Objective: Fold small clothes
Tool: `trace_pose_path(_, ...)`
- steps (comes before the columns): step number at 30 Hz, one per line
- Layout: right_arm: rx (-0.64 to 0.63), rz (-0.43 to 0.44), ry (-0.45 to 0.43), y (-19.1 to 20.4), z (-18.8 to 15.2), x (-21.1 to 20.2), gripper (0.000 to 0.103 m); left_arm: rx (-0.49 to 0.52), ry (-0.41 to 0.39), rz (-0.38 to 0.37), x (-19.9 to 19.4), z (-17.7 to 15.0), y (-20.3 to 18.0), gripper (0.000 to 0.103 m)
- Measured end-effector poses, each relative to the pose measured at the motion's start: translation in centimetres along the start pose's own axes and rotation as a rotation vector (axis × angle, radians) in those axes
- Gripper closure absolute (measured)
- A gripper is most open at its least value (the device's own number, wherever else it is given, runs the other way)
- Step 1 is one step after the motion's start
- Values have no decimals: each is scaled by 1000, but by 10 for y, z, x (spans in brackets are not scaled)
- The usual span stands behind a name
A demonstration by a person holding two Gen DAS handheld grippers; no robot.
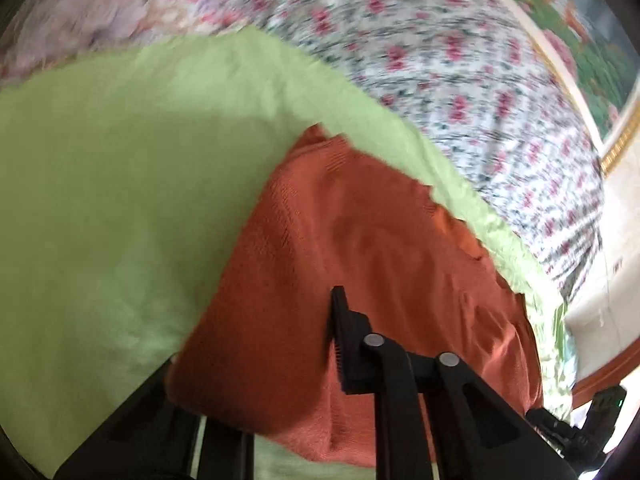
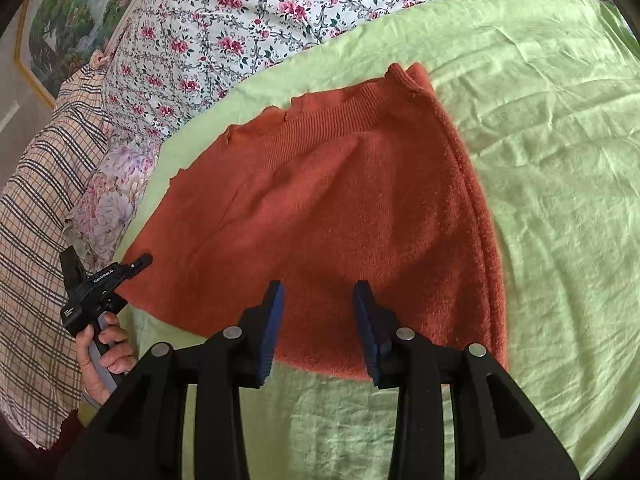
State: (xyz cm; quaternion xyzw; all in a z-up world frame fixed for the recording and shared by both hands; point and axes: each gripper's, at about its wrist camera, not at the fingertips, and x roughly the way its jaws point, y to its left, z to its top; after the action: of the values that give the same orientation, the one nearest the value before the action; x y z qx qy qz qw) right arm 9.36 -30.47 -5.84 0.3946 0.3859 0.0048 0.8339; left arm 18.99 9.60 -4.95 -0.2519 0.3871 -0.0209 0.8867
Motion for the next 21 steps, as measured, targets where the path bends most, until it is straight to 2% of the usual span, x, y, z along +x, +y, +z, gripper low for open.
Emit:
trace_pose_path(7, 35, 28, -16, -13, 6, -9, 65, 192, -29, -71, -16, -8, -83, 92)
trace_pose_path(12, 80, 90, -4, -24, 16, -12, 65, 384, 13, -121, -7, -45, -159, 92)
trace_pose_path(14, 86, 111, 10, -25, 22, -8, 65, 458, 35, -102, 4, -66, -179, 92)
trace_pose_path(18, 112, 196, 63, -25, 41, 17, 48, 547, 85, -26, 36, -102, -194, 92)
trace_pose_path(21, 116, 244, 108, -14, 60, 46, 46, 591, 61, 5, 39, -112, -200, 92)
